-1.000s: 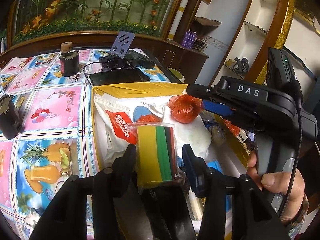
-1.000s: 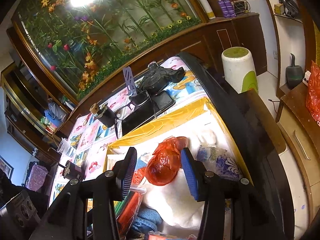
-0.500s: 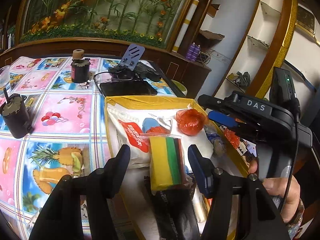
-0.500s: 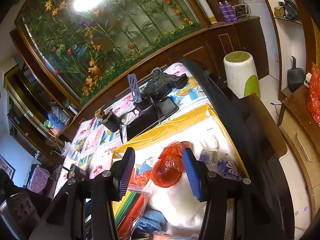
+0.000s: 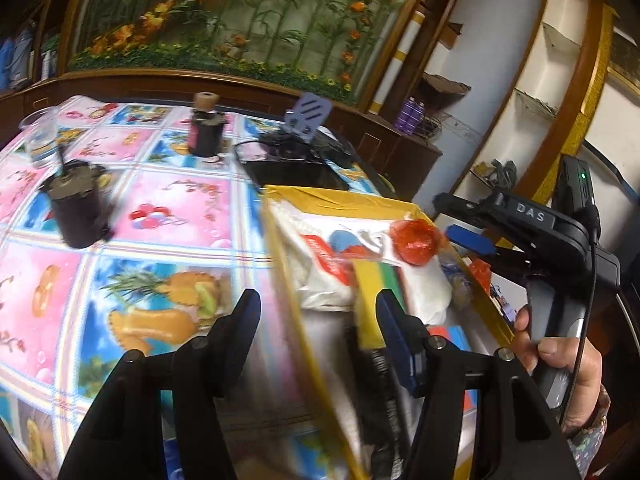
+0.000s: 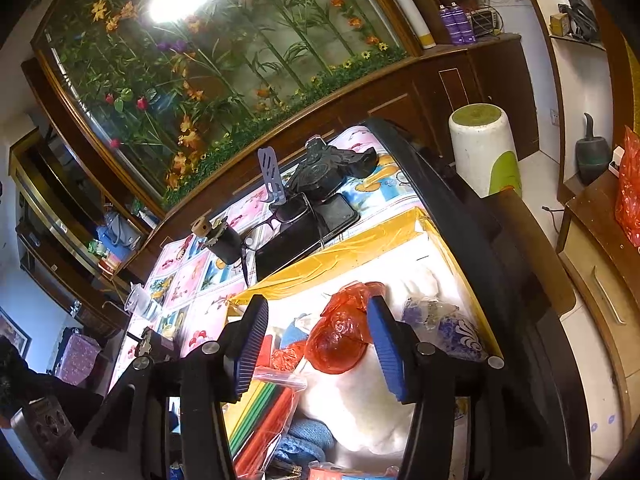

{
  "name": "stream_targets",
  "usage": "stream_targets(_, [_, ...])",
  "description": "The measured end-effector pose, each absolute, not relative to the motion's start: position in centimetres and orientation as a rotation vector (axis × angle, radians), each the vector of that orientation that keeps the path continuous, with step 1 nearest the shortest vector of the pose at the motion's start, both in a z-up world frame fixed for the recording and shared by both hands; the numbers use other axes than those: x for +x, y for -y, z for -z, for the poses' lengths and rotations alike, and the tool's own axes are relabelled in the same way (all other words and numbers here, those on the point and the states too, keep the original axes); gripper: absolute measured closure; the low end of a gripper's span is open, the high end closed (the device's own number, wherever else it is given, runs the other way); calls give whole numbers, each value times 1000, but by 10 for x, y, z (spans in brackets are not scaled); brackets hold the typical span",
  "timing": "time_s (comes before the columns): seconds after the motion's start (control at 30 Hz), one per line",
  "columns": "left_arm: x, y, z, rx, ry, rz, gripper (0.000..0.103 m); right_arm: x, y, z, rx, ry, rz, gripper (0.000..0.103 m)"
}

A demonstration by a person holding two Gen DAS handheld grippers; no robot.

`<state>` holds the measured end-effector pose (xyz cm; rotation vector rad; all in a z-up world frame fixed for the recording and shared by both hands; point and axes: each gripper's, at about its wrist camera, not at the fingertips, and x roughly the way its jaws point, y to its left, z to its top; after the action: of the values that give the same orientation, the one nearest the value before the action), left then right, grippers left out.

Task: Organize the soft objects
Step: 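Carry the red mesh bag and yellow-green pack into the box, opening both grippers, then grasp the blue Vinda tissue pack with left gripper while right grasps the pink rose tissue pack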

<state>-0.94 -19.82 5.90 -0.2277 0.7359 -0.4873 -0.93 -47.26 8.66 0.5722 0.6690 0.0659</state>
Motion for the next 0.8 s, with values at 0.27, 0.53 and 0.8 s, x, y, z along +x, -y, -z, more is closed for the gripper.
stream_targets(0.27, [-25,148,-46,-238,-840,340,33,-10,469,-91,569,-665,-84,47])
stream_targets(0.53, [-42,140,-31,-149,-901,242,22,-12,465,-94,565,-652,-104,47])
stream_targets(0.8, [-35,134,-14,-78,-953,162,20,-18,447,-102,515,-600,-195,40])
